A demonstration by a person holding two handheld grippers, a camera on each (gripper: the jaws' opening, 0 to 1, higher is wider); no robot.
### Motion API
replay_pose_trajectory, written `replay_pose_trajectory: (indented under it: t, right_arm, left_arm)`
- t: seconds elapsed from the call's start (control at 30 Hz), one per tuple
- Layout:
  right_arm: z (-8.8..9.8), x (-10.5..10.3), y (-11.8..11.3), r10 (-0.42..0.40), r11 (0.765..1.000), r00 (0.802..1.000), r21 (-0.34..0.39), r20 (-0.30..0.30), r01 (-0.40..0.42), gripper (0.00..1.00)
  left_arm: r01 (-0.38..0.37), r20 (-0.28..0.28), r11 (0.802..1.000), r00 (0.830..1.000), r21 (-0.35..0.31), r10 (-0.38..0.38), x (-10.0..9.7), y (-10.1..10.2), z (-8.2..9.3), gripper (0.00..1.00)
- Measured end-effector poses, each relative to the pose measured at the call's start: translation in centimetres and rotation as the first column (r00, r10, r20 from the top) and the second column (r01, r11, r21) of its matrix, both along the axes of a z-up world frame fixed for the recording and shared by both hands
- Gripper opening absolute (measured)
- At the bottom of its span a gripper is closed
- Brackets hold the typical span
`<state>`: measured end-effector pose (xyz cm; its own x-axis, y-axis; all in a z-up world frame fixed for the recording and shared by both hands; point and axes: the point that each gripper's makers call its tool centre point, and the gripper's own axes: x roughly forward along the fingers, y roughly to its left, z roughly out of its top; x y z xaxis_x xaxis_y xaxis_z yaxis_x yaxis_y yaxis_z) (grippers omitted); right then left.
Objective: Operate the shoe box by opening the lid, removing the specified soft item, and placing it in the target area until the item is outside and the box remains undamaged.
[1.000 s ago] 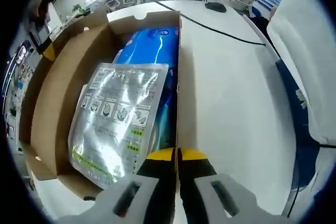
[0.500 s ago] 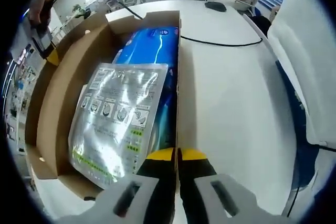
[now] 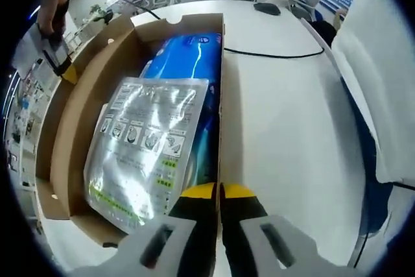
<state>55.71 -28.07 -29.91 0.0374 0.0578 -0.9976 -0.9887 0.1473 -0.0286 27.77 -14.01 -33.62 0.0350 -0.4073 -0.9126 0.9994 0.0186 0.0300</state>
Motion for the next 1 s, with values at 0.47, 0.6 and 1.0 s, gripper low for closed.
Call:
replay_pose_trajectory:
  t: [0.47,0.6,1.0]
  right_arm:
    - [-0.9,0.0,0.0,0.015,1.000,1.000,-0.025,-0.013,-0.016,0.11]
    - [-1.1,0.1,0.1,0.010,1.000,1.000,-0.026,-0.012,-0.011,0.11]
    - [-0.4,0.6,0.2,0.001,1.000,1.000,-0.025,0.022,0.000,0.19]
  left_arm:
    - [-0.006,-0.005,1.000,1.000,0.000,0.006,0.0,0.2,0.0,0.01]
    - [-0.008,-0.005,1.000,1.000,-0.005,0.008,-0.1,0.3,0.0,0.01]
    - [-0.002,0.000,1.000,1.000,-0.003,0.002,0.0,0.3,0.0,0.01]
